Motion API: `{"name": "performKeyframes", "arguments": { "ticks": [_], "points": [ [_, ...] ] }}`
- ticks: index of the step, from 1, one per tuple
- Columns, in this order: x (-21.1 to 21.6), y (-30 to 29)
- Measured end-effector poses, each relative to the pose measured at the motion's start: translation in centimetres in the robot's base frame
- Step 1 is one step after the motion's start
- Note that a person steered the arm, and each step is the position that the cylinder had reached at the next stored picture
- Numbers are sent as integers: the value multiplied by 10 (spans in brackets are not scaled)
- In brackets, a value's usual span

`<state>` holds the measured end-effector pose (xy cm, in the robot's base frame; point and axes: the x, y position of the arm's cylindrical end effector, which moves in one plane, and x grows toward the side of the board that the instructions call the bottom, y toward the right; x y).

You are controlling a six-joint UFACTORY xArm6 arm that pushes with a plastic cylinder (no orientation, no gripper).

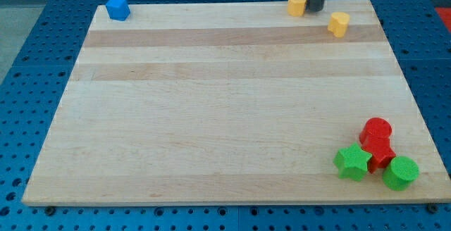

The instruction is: Place the hexagon above the heart

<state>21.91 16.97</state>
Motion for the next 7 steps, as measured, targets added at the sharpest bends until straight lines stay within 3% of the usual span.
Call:
{"name": "performKeyframes", "arguments": {
  "ticks": [3,4,5,7],
  "points": [
    [32,16],
    [53,-23],
    [46,-81],
    [-22,-101]
  ]
}}
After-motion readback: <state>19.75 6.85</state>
